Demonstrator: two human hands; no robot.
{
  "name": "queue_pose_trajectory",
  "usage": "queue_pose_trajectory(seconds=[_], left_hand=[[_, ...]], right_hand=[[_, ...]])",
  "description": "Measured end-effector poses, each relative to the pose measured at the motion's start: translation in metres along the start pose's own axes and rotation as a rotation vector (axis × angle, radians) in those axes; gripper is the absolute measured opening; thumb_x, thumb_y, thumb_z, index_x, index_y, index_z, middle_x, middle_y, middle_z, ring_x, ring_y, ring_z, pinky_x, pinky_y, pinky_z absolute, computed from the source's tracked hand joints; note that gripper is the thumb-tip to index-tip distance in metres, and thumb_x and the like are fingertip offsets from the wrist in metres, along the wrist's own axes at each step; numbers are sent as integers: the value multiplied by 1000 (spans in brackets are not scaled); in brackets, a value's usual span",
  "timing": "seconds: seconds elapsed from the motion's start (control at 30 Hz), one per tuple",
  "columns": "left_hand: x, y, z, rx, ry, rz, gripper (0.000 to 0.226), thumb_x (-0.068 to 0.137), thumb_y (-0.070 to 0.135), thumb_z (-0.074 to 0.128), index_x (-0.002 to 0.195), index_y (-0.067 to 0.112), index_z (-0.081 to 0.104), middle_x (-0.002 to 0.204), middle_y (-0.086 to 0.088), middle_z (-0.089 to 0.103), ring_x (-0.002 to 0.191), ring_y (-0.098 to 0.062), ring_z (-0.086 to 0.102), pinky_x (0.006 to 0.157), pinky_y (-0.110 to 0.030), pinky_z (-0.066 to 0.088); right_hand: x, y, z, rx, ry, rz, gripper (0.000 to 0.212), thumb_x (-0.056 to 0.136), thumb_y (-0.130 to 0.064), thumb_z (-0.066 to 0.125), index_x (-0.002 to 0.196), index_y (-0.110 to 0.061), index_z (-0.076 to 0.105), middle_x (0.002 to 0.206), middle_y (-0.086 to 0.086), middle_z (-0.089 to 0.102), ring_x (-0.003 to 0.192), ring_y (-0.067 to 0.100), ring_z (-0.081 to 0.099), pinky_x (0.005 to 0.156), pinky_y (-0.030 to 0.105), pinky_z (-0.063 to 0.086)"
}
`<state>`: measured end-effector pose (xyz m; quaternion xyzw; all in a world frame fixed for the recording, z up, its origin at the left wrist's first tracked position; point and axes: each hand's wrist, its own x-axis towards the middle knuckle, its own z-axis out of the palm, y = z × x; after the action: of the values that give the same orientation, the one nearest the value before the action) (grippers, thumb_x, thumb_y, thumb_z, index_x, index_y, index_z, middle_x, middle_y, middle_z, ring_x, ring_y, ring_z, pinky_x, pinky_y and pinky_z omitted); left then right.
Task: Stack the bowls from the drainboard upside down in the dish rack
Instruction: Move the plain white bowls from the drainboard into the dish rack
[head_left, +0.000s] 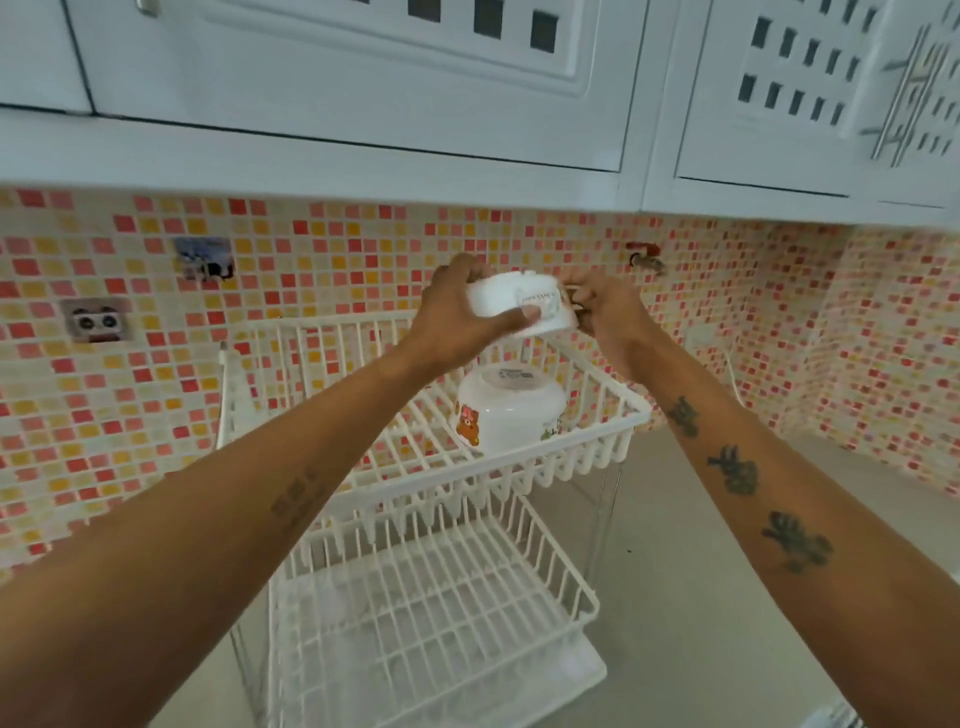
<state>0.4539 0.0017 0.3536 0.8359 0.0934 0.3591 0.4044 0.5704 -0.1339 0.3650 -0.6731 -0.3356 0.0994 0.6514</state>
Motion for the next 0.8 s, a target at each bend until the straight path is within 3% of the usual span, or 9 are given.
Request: queue_pose_trajectory(seconds=[0.1, 0.2, 0.3, 0.4, 0.5, 0.63, 0.8], left_hand=[[0, -18, 16, 146, -50, 50, 62, 56, 50, 84, 99, 29, 46, 115, -4, 50, 108, -27, 49, 82, -36, 50], [-1, -30, 29, 168, -72, 35, 61, 58, 40, 89, 99, 24, 47, 112, -3, 48, 110, -25, 42, 85, -32, 42], [-4, -35, 32, 257, -119, 35, 65, 60, 37, 89, 108, 18, 49, 119, -5, 47, 113, -23, 36, 90, -33, 38], [-8, -39, 33, 336, -158, 40, 65, 56, 37, 90, 100, 23, 44, 122, -6, 44, 115, -25, 32, 86, -28, 32], [-10, -42, 39, 432, -223, 46, 69, 52, 40, 91, 95, 24, 40, 112, -4, 39, 109, -24, 29, 85, -27, 31], [-13, -44, 42, 482, -269, 45, 70, 52, 42, 91, 96, 24, 39, 110, -1, 33, 105, -21, 25, 87, -28, 31], [-13, -46, 40, 504, -301, 32, 71, 57, 42, 89, 106, 17, 45, 118, -6, 35, 111, -24, 27, 89, -29, 30]], right_hand=[[7, 17, 3, -87, 0, 32, 37, 94, -24, 40, 110, 3, 60, 112, 20, 61, 94, 22, 55, 81, 36, 44], [9, 30, 10, -197, 19, 37, 35, 93, -32, 53, 111, -4, 60, 117, 13, 61, 97, 18, 56, 85, 34, 46], [12, 45, 14, -192, 27, 42, 29, 89, -30, 61, 108, -8, 59, 115, 5, 62, 91, 15, 59, 79, 31, 49], [10, 54, 18, -167, 16, 60, 17, 87, -24, 61, 100, -13, 57, 103, 1, 60, 90, 16, 57, 68, 27, 44], [11, 59, 18, -202, 19, 99, 20, 84, -18, 60, 103, -14, 57, 105, 3, 59, 92, 19, 57, 72, 33, 45], [12, 62, 18, -222, 4, 183, 21, 80, -12, 61, 101, -14, 58, 127, 9, 56, 107, 27, 56, 90, 43, 50], [11, 62, 20, -228, 5, 207, 23, 80, -13, 60, 103, -13, 57, 127, 12, 57, 110, 29, 56, 82, 38, 47]])
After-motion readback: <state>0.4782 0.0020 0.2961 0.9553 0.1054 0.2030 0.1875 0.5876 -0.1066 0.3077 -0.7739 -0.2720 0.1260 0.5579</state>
